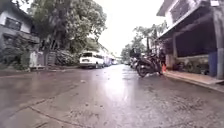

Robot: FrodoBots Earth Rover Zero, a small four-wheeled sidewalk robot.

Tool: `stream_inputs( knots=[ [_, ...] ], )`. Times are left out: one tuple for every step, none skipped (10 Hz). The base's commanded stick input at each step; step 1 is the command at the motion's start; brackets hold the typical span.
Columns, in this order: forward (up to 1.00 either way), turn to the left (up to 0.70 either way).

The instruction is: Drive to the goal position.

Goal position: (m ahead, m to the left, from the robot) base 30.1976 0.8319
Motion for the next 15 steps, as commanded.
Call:
stream_inputs(
  knots=[
    [1.00, 0.00],
    [1.00, 0.00],
    [1.00, 0.00],
    [1.00, 0.00],
    [1.00, 0.00],
    [1.00, 0.00],
    [1.00, 0.00],
    [1.00, 0.00],
    [1.00, 0.00],
    [1.00, 0.27],
    [1.00, 0.27],
    [1.00, 0.27],
    [1.00, 0.05],
    [1.00, 0.00],
    [1.00, 0.00]
  ],
)
